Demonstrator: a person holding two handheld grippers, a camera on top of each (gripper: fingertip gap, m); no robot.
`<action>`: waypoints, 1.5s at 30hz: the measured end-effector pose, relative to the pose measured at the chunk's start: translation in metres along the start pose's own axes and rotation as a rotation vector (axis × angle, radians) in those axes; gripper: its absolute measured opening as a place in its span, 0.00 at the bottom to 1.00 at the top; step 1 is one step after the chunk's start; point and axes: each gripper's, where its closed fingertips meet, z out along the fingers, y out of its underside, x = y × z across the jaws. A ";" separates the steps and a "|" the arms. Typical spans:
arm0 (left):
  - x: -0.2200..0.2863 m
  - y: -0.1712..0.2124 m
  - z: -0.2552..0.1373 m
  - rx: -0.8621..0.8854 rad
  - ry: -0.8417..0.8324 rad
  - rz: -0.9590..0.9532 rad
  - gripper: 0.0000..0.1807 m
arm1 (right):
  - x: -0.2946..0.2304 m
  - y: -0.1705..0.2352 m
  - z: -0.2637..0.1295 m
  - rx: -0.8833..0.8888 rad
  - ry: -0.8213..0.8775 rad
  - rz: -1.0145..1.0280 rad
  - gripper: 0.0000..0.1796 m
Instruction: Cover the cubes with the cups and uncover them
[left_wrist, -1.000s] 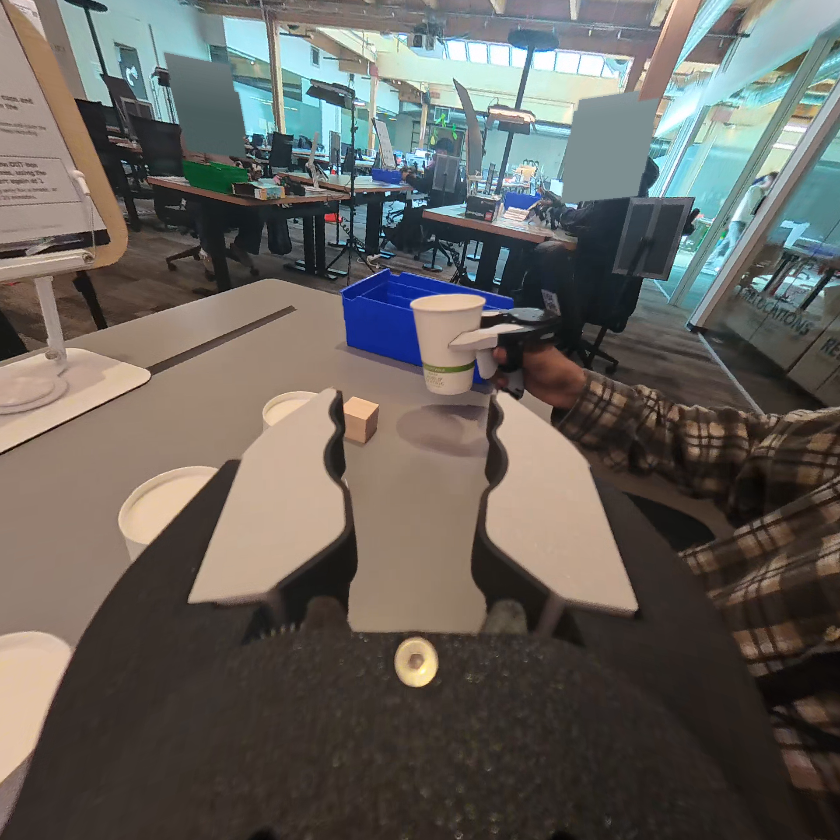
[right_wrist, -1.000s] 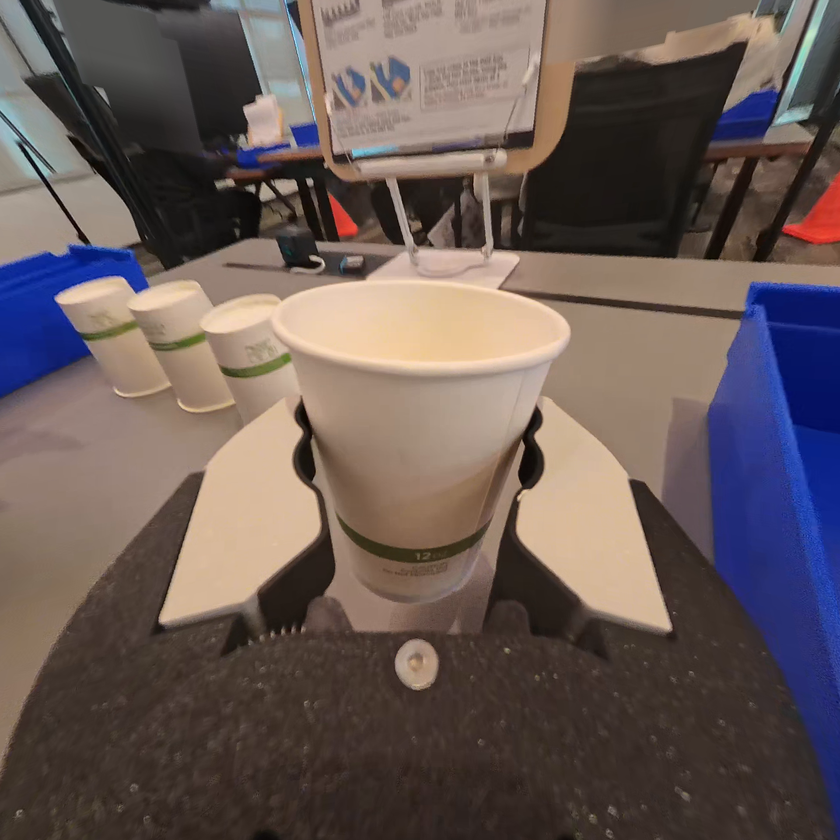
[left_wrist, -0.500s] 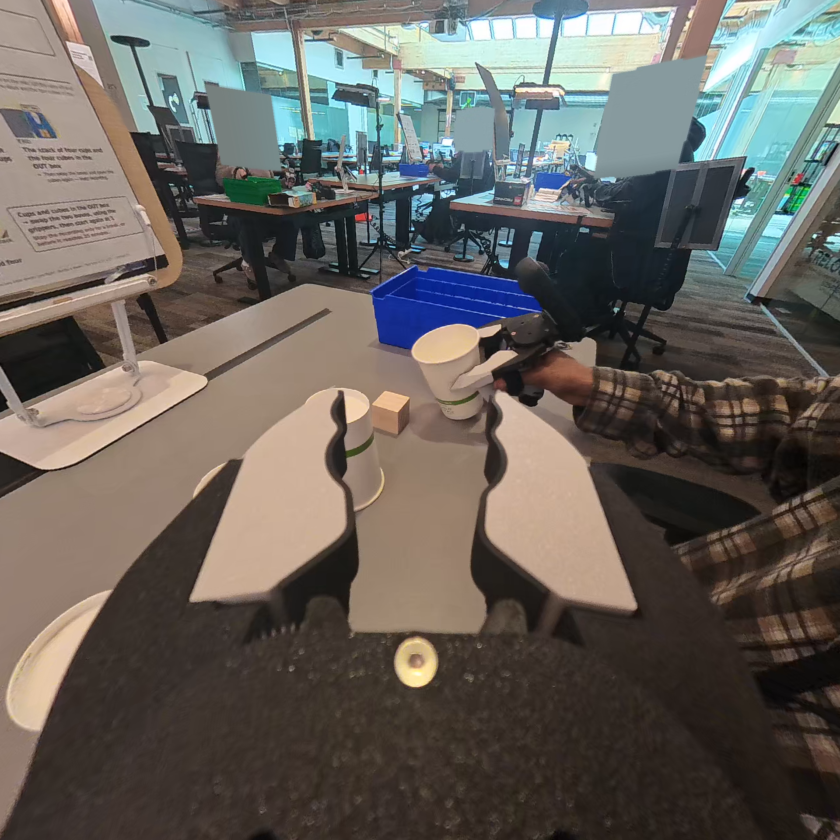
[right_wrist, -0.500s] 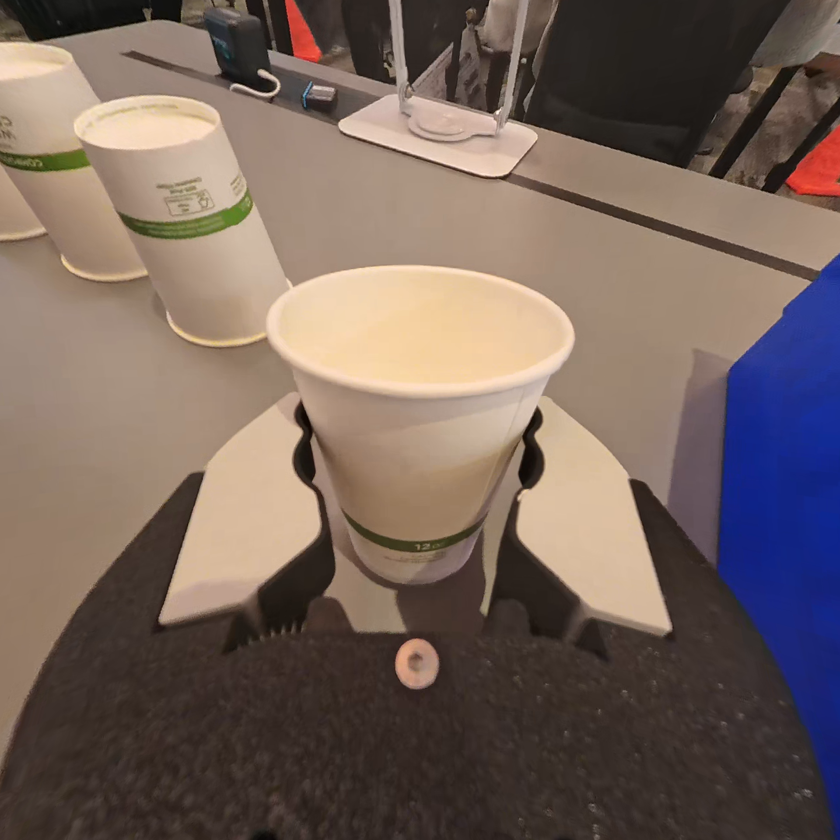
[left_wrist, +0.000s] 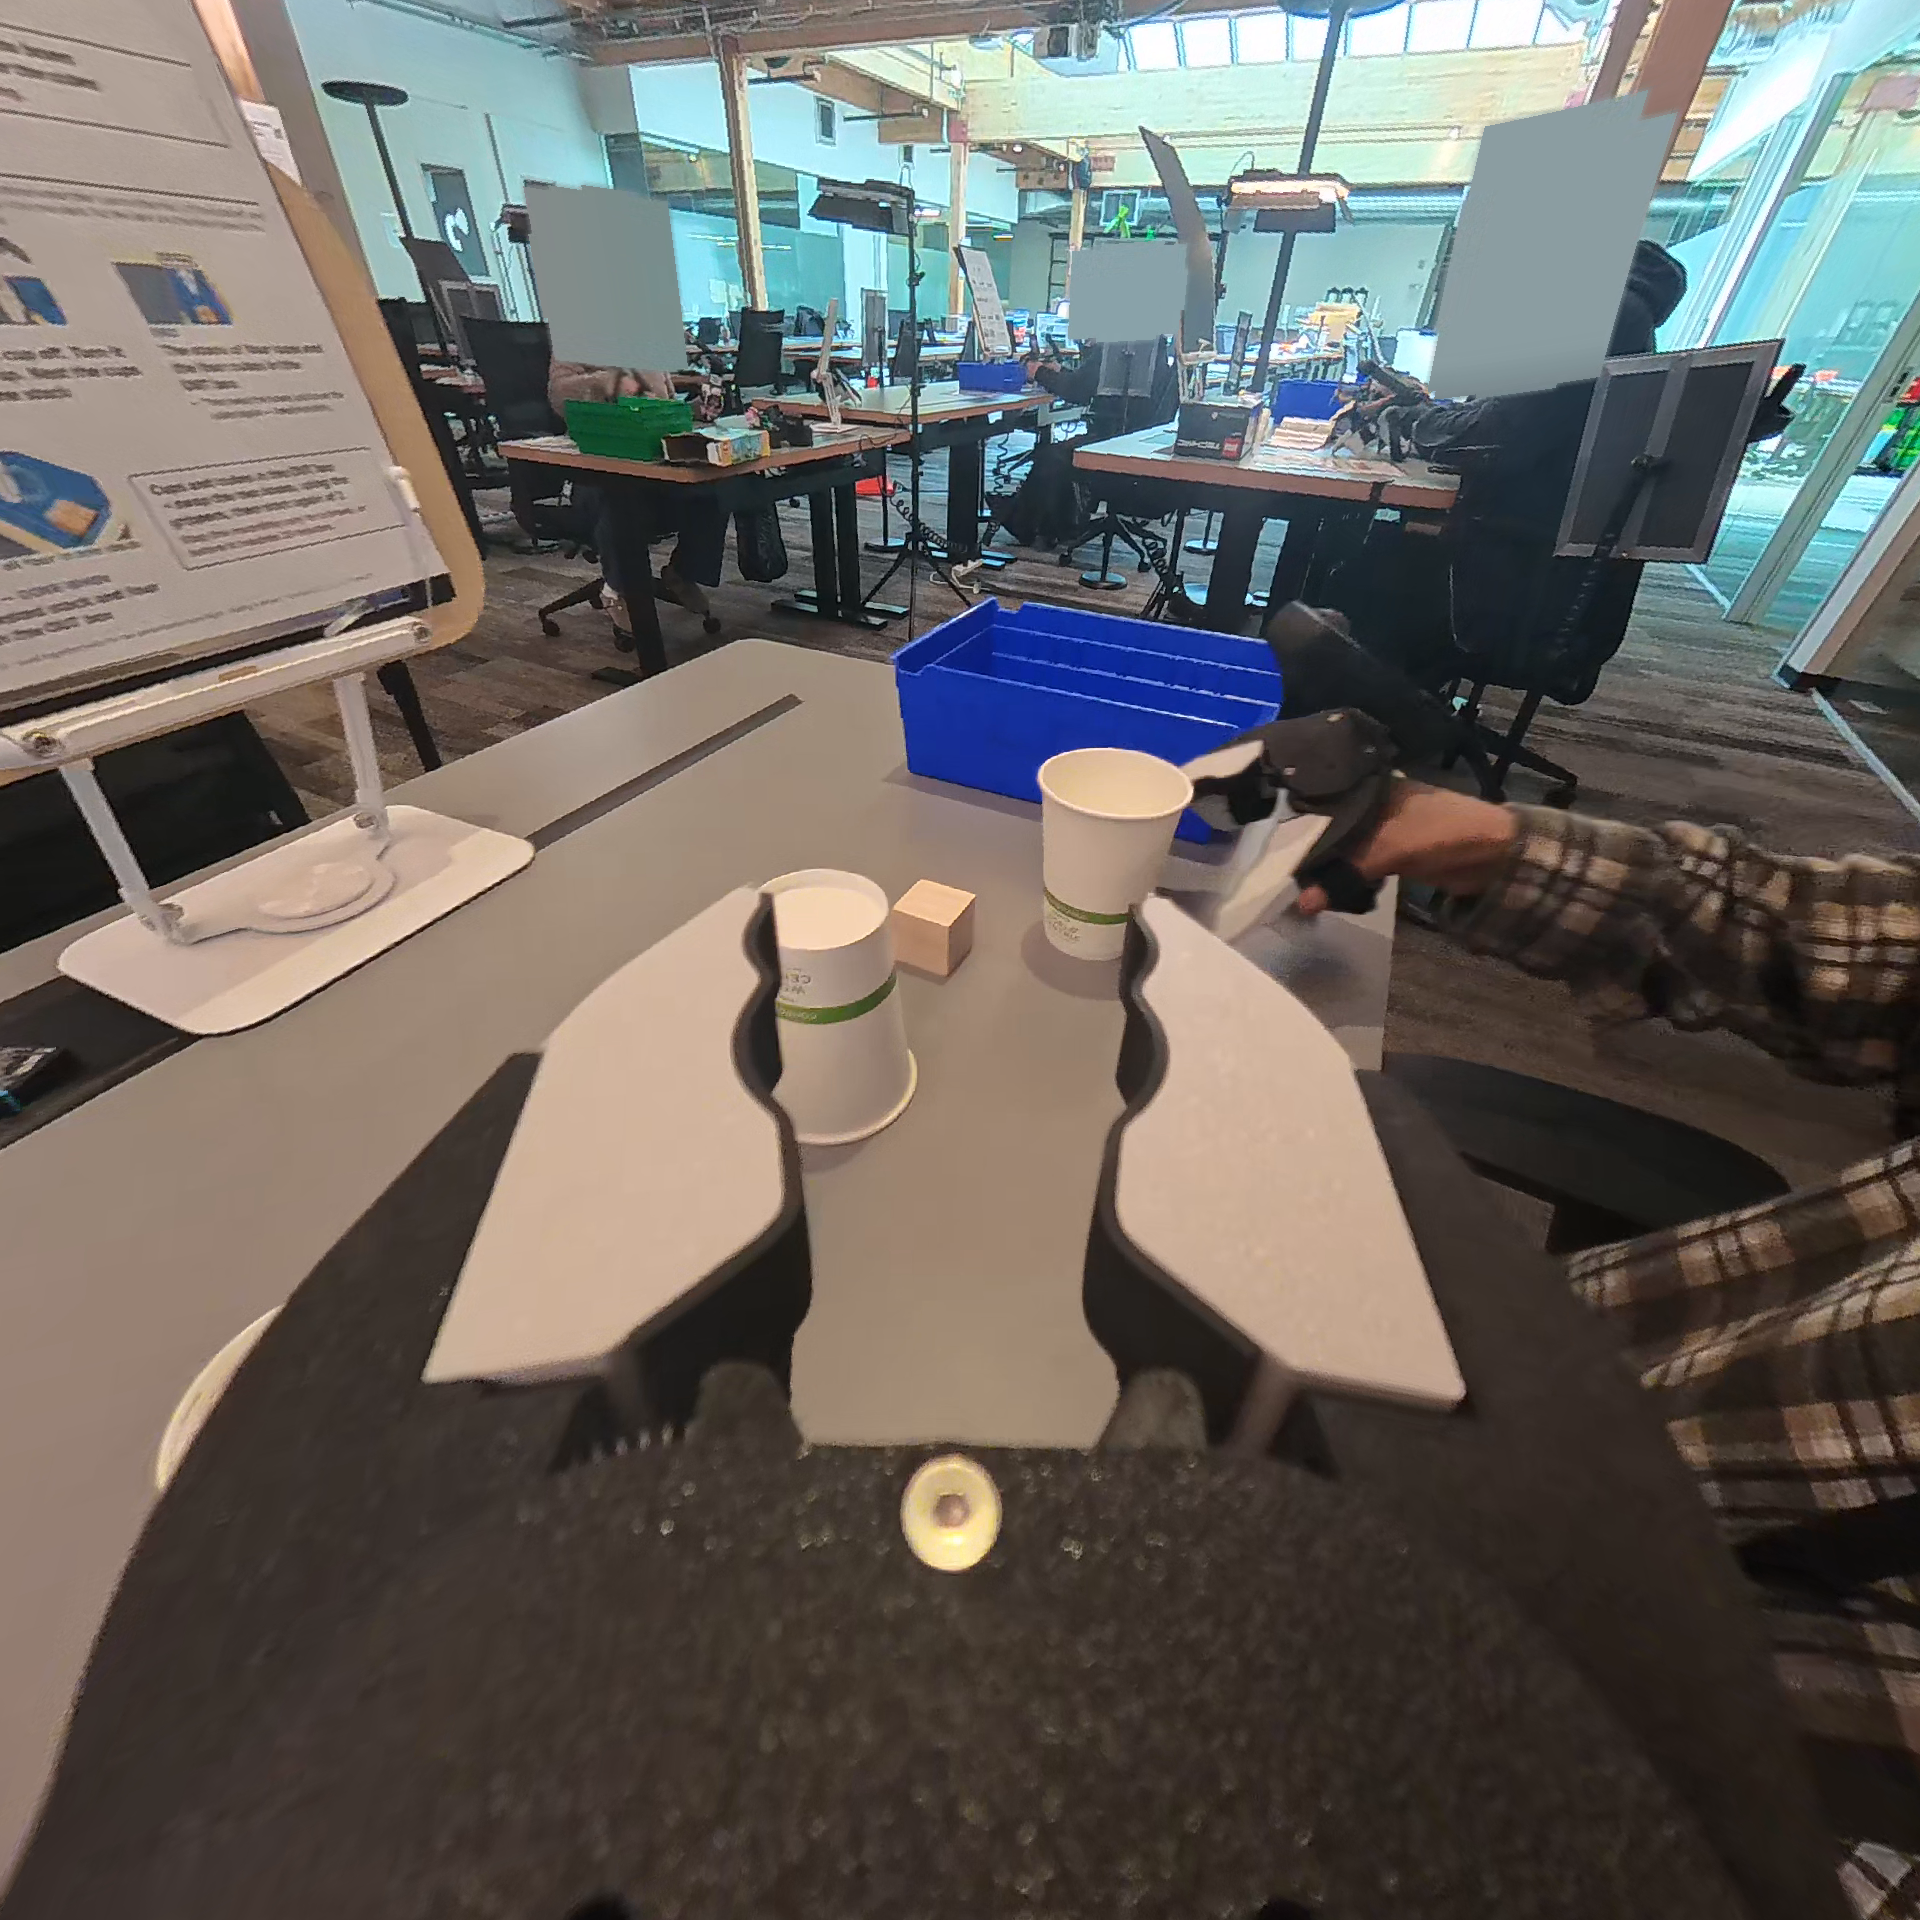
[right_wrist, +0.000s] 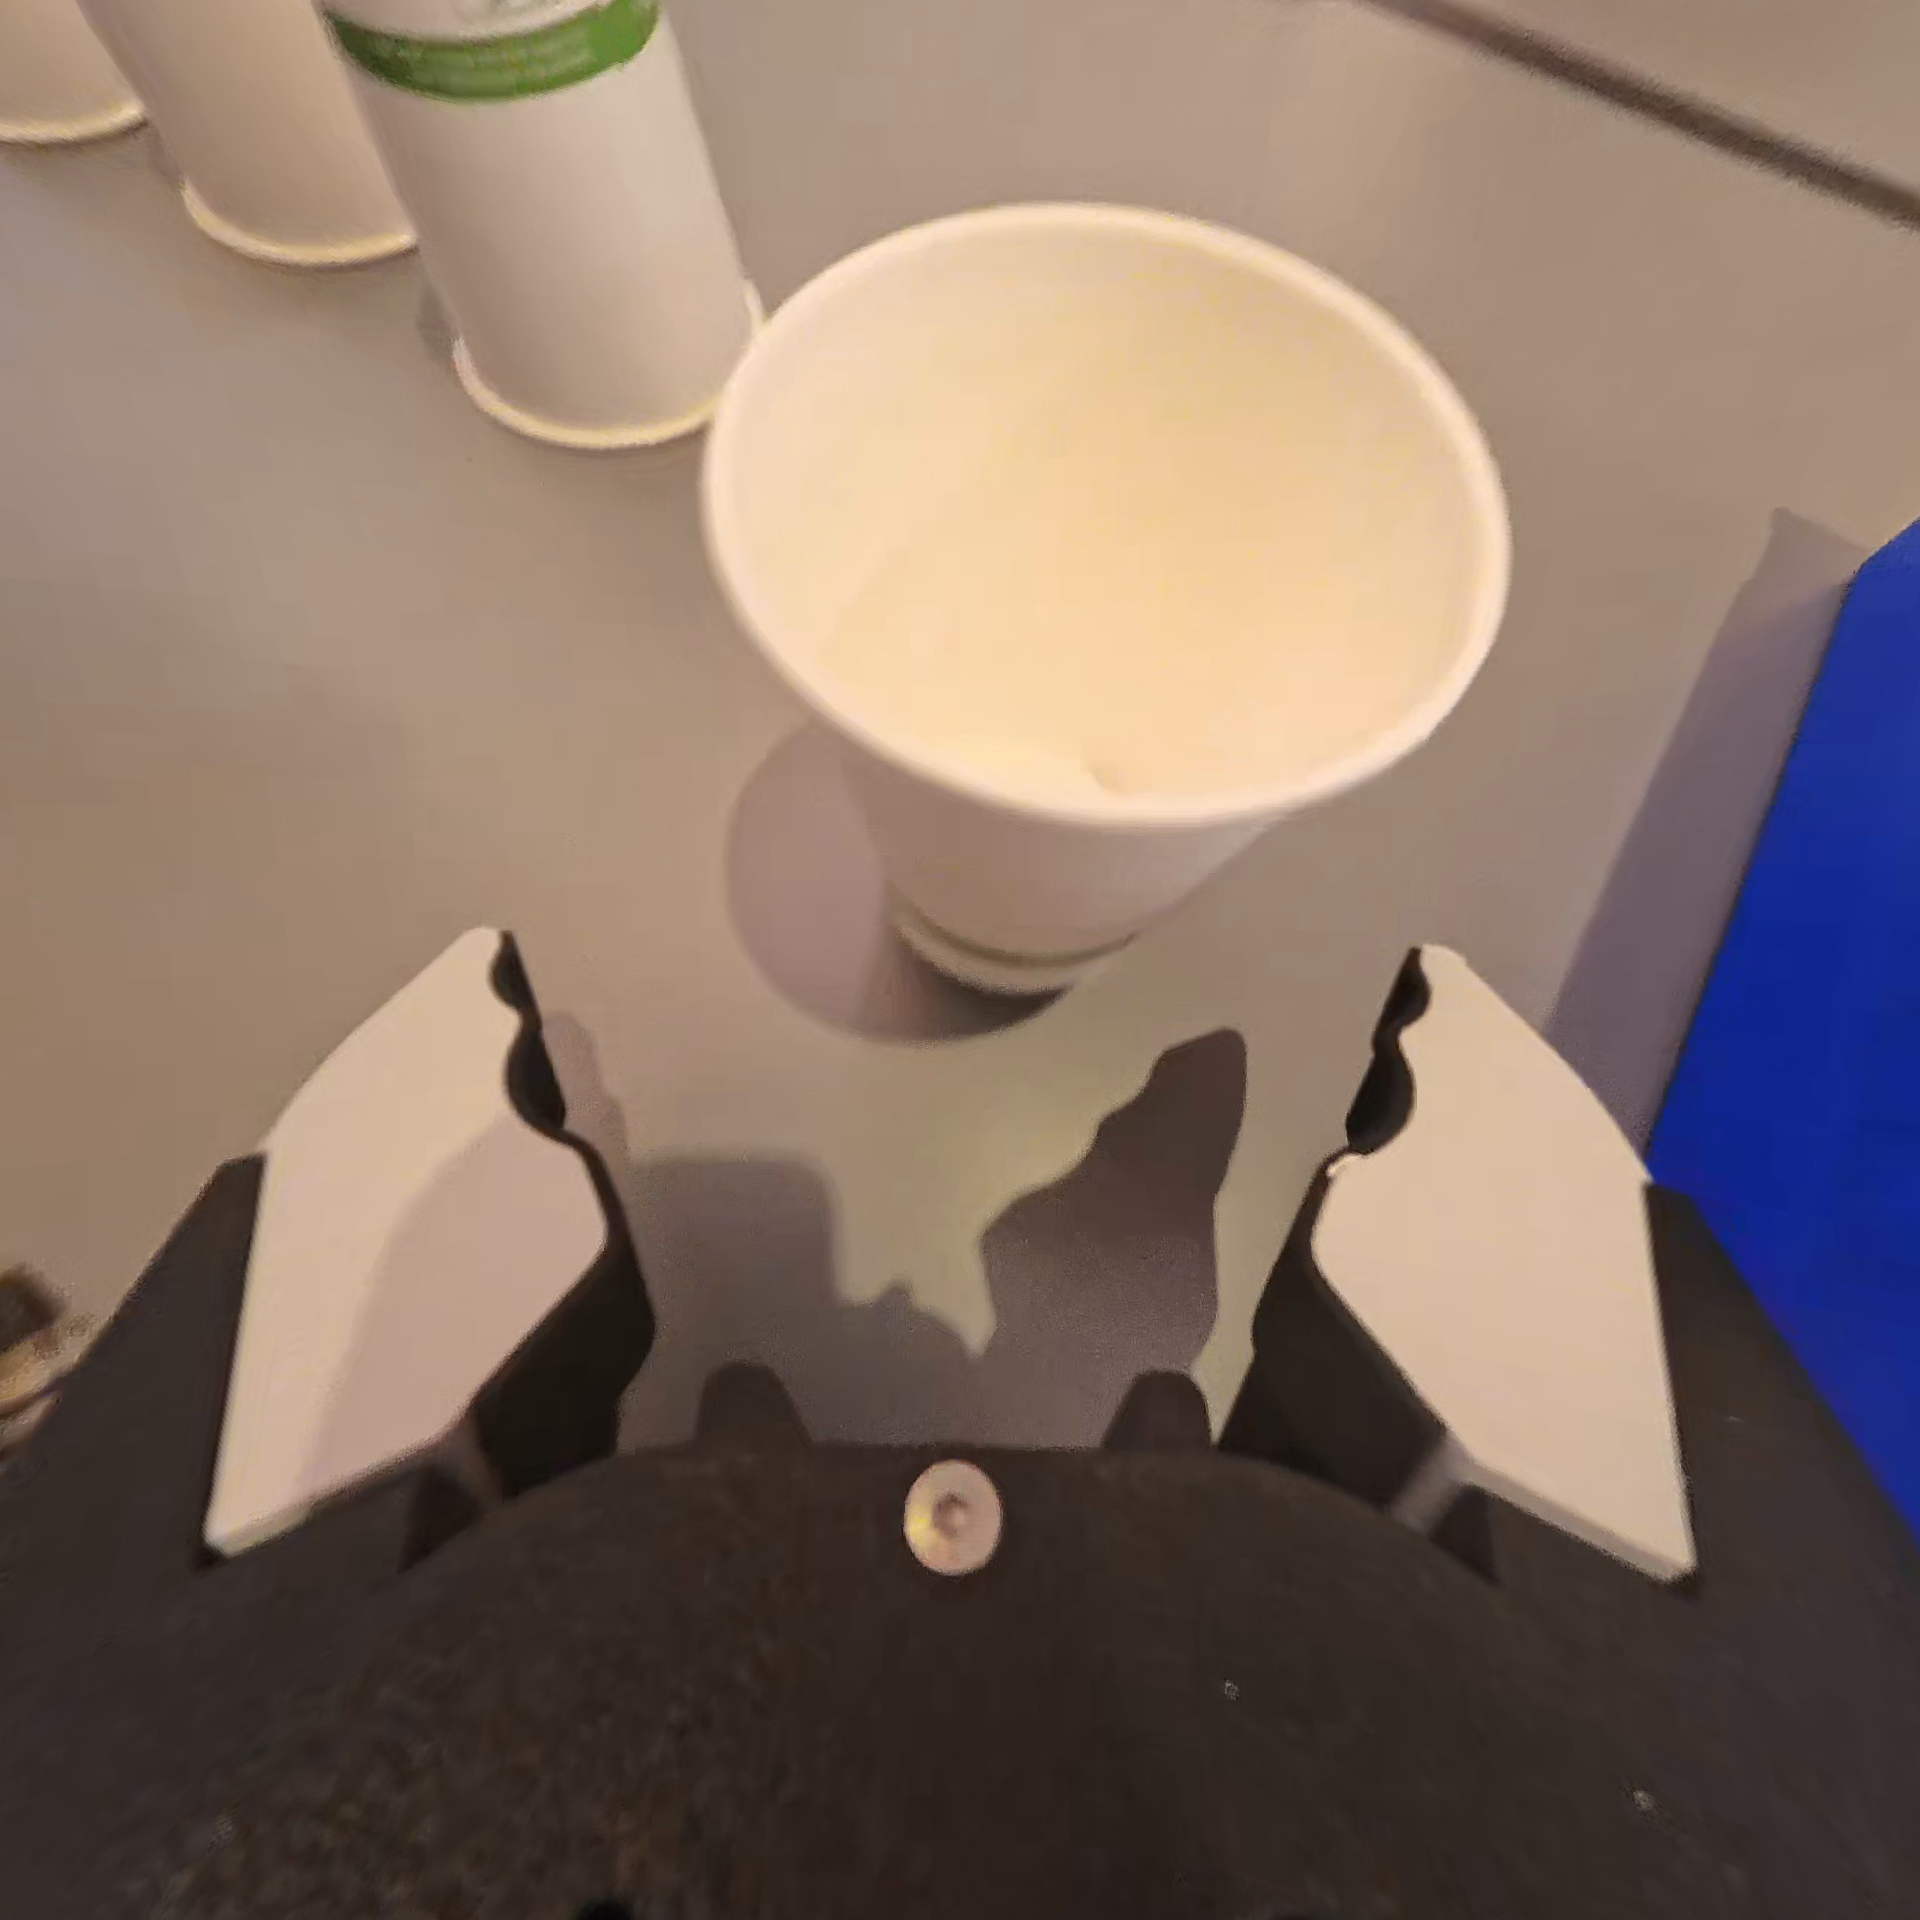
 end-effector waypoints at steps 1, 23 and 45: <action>-0.003 0.000 -0.002 0.002 -0.007 -0.006 0.35 | -0.006 0.004 -0.009 -0.019 -0.017 -0.004 0.81; -0.033 0.007 -0.015 -0.007 -0.073 -0.062 0.35 | -0.081 -0.166 0.063 -0.454 -0.408 -0.915 0.69; -0.040 0.021 -0.003 -0.019 -0.037 -0.133 0.35 | -0.103 -0.147 0.114 -0.710 -0.575 -0.858 0.50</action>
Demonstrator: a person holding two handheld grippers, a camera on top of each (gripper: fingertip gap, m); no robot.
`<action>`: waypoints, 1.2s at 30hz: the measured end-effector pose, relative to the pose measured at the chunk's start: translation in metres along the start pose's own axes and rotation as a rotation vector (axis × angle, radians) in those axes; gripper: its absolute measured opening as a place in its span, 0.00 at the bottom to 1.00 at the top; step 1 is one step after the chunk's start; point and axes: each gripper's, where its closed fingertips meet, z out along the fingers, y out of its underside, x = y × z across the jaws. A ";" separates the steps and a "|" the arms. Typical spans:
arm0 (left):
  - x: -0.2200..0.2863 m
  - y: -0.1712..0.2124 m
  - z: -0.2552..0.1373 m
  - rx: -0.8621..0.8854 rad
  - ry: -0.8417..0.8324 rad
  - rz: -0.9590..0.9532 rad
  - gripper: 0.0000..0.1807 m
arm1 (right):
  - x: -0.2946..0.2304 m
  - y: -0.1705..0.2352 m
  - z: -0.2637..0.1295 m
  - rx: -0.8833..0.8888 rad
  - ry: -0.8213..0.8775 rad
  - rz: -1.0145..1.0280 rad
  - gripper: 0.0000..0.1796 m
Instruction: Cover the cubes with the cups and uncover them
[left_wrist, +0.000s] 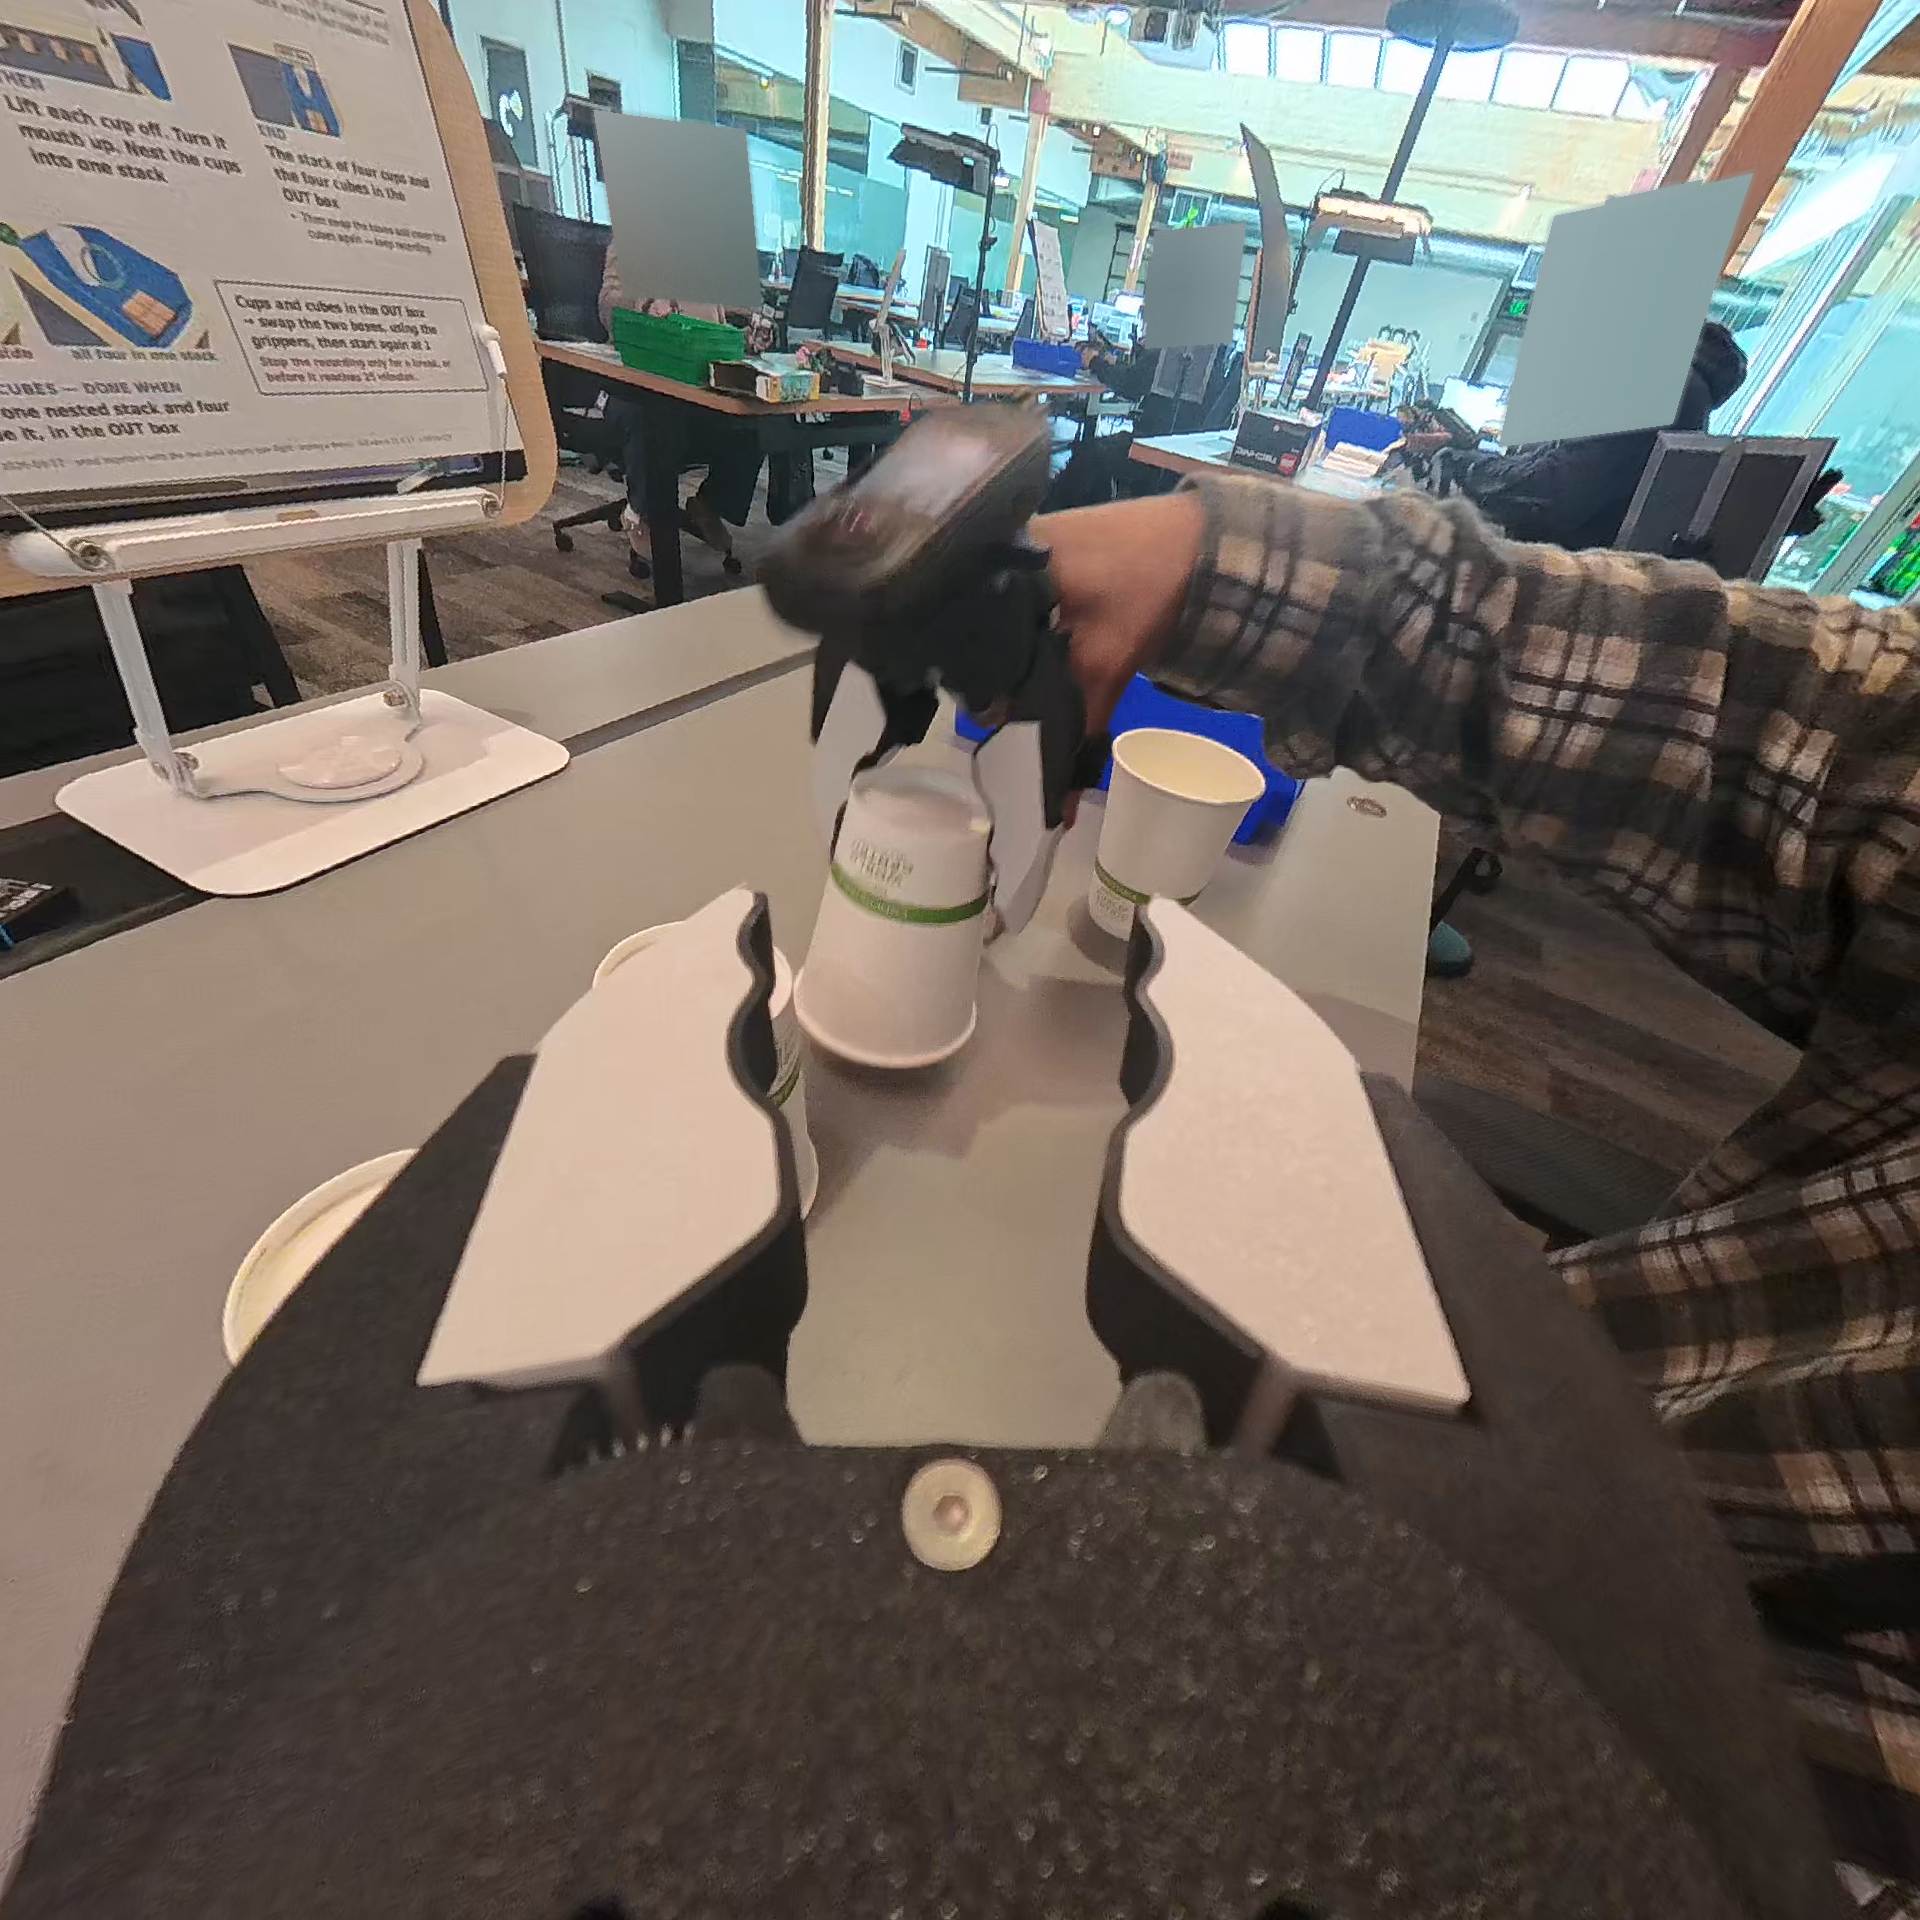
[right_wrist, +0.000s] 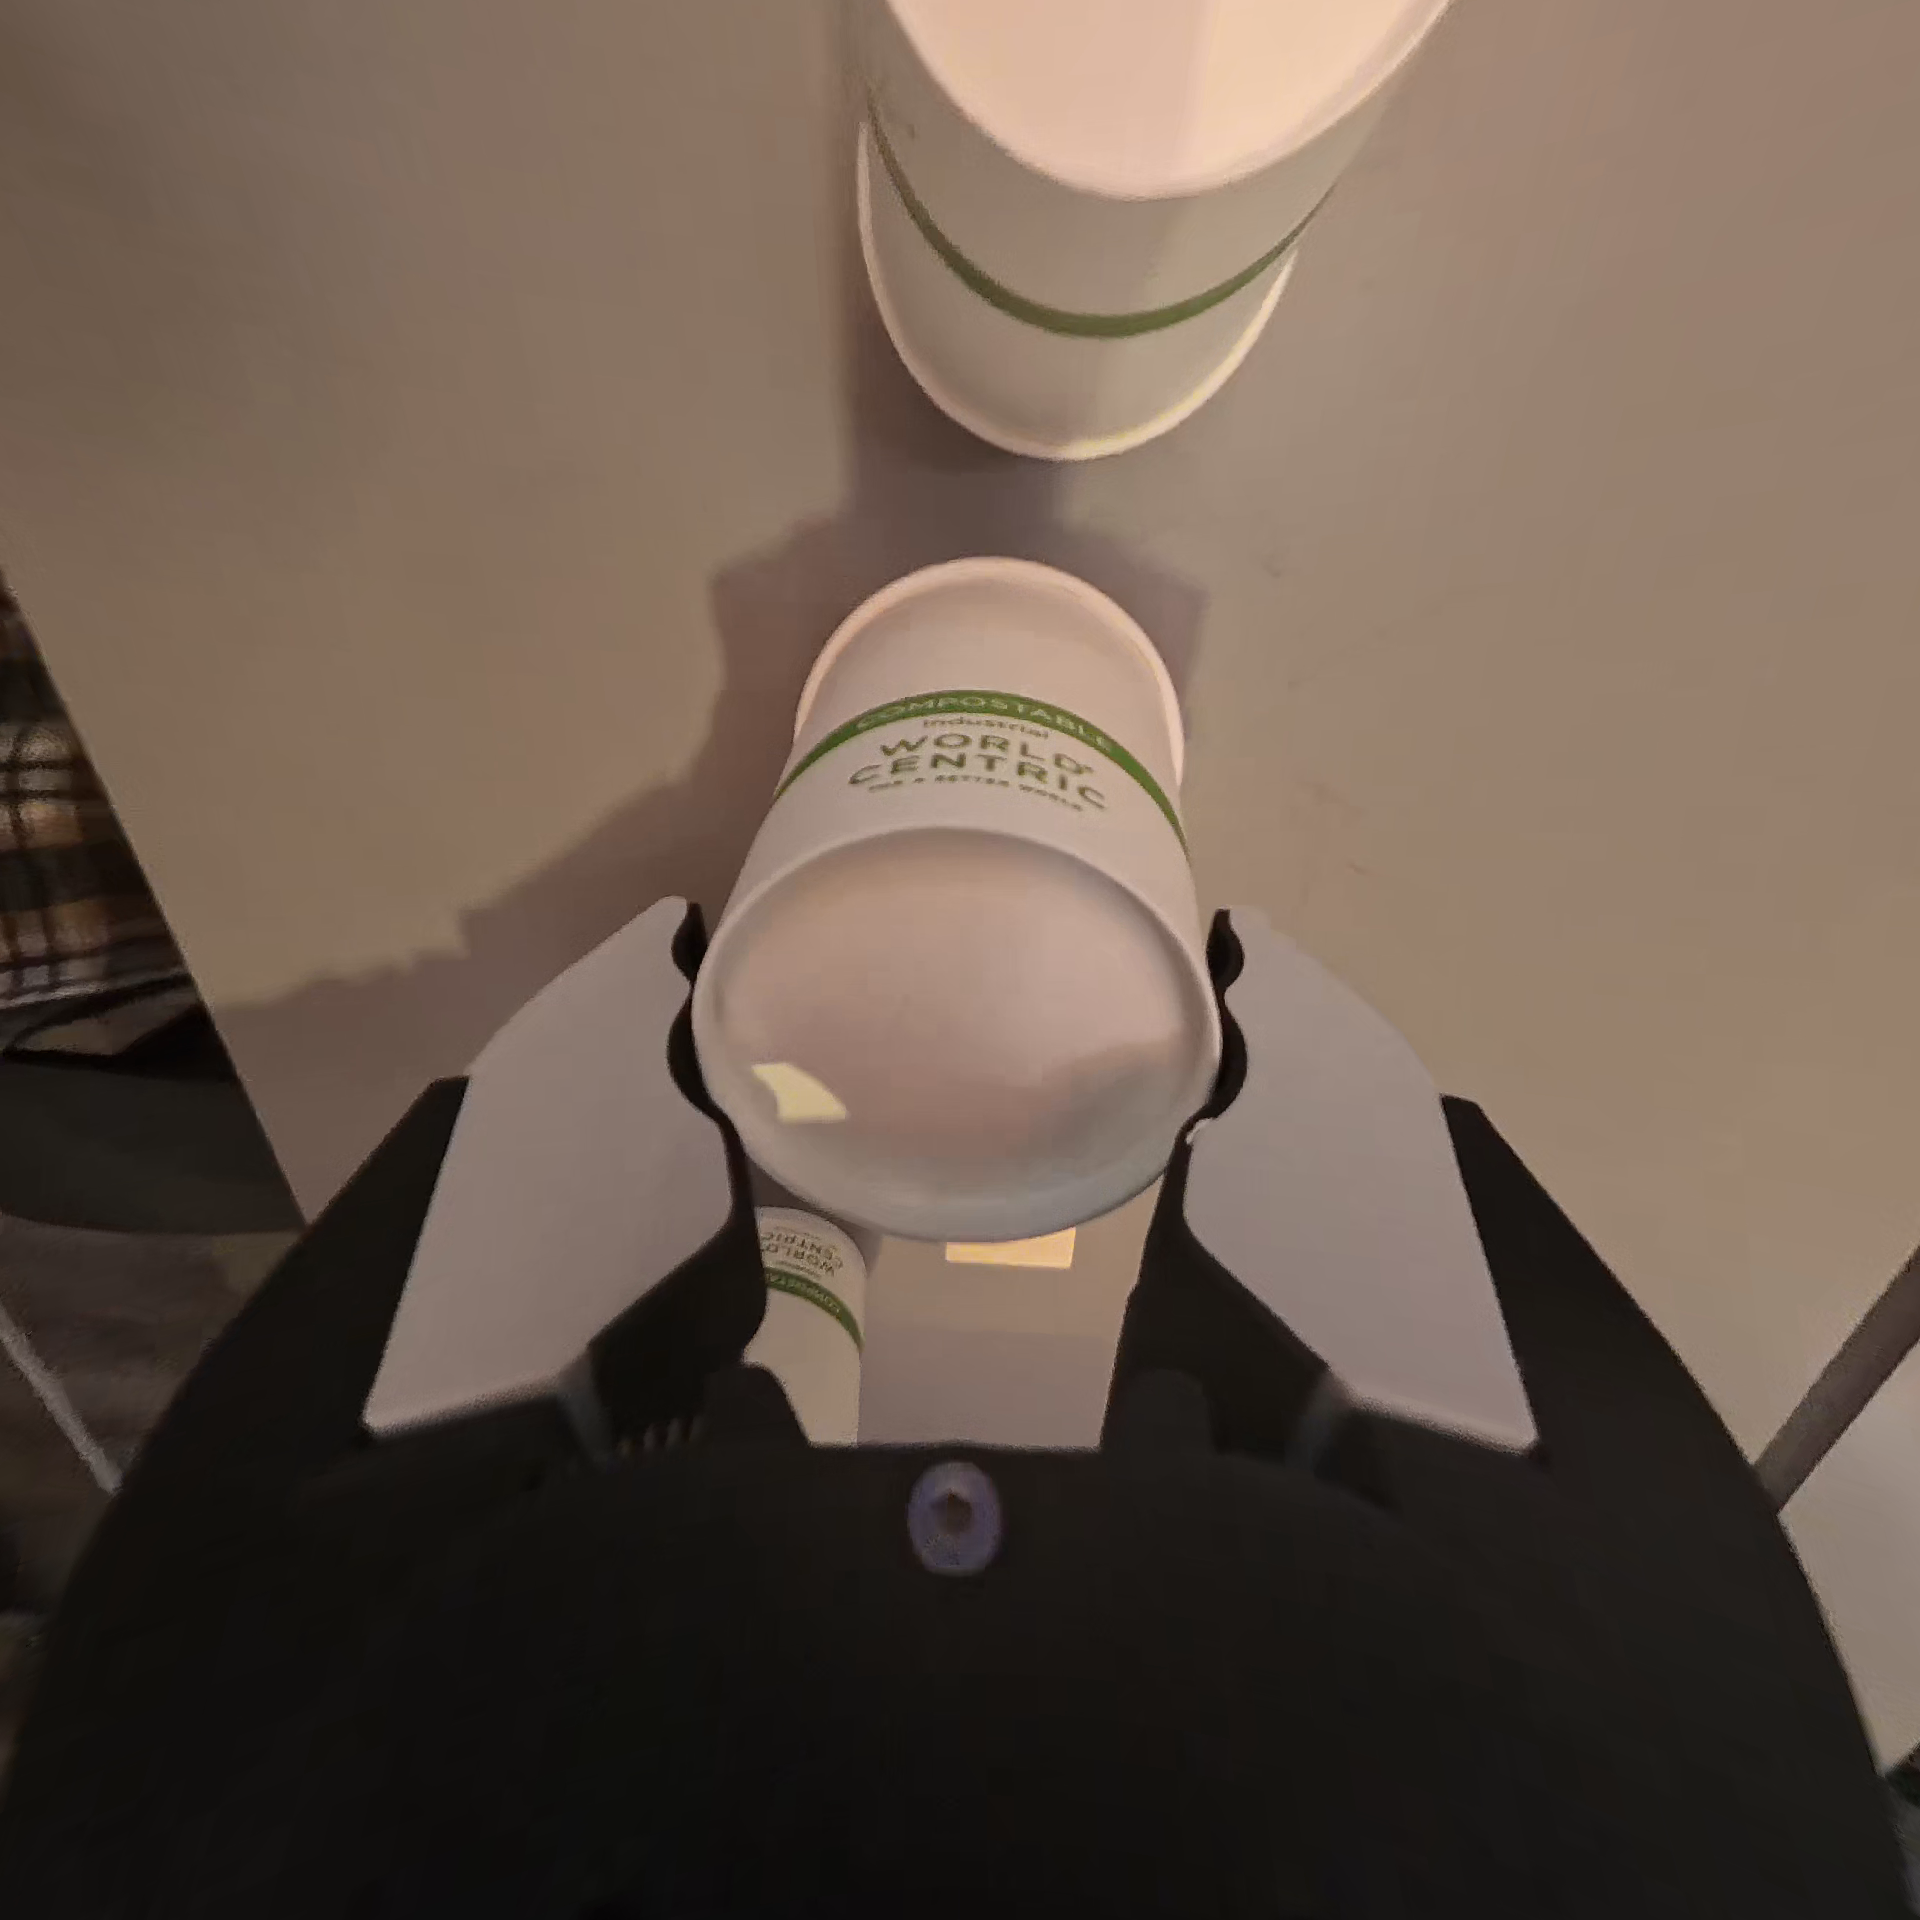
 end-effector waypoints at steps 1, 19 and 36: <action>-0.001 0.000 0.000 0.006 -0.002 -0.005 0.35 | -0.002 -0.001 -0.009 0.034 0.009 0.004 0.50; 0.046 0.022 0.041 0.017 0.353 -0.317 0.36 | -0.097 -0.038 -0.104 1.247 0.436 0.031 0.50; 0.081 0.066 0.047 -0.265 0.442 -0.024 0.00 | -0.120 -0.036 -0.016 0.895 0.166 -0.032 0.71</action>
